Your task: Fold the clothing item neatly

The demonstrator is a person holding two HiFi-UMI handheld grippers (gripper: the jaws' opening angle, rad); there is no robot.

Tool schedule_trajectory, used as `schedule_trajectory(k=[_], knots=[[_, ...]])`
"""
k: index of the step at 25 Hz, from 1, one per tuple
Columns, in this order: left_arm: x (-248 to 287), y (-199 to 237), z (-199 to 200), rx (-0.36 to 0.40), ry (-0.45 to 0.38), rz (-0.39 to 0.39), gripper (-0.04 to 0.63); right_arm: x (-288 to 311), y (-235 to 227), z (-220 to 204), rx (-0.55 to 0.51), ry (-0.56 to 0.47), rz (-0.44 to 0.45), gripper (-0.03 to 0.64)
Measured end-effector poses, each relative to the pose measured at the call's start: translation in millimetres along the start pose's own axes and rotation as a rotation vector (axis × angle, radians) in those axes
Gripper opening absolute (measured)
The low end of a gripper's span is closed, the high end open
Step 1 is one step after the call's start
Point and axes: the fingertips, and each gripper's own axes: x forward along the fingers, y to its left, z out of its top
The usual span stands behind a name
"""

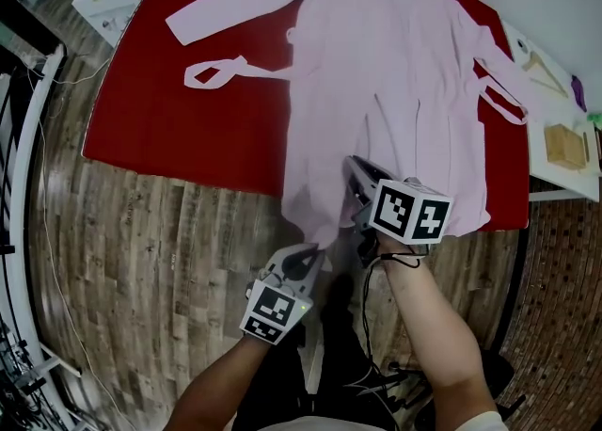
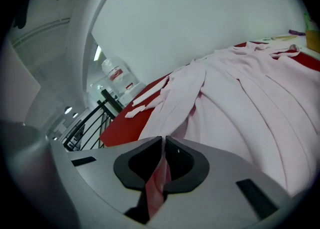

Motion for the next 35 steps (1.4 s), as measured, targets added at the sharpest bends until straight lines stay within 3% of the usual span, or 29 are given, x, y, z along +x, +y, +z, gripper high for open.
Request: schedule_trajectory(k=[8, 17, 26, 29, 32, 35], knots=[[4.7, -49.2, 22.9, 0.137, 0.014, -0.138, 0.009, -41.7, -24.6, 29.9, -0.021, -0.091, -0.030, 0.023], [32.6, -96.3, 29.7, 0.195, 0.053, -0.254, 0.009, -86.1, -81.1, 45.5, 0.007, -0.146, -0.105, 0.021], [65.6, -92.0, -8.5, 0.214, 0.195, -0.249, 0.012, -84.1, -131.3, 20.8, 0.043, -0.119, -0.200, 0.023], [68.4, -82.5, -16.2, 0.191, 0.209, -0.234, 0.014, -83.8, -145.2, 17.3, 0.036, -0.115, -0.241, 0.023], [66.7, -74.5, -18.8, 0.163, 0.209, -0.224, 0.061, -87.7, -145.0, 15.0, 0.038, -0.127, -0.223, 0.026], [65.1, -70.9, -15.0, 0.135, 0.201, -0.224, 0.066, -97.8, -142.3, 12.3, -0.001, -0.131, -0.236, 0.028]])
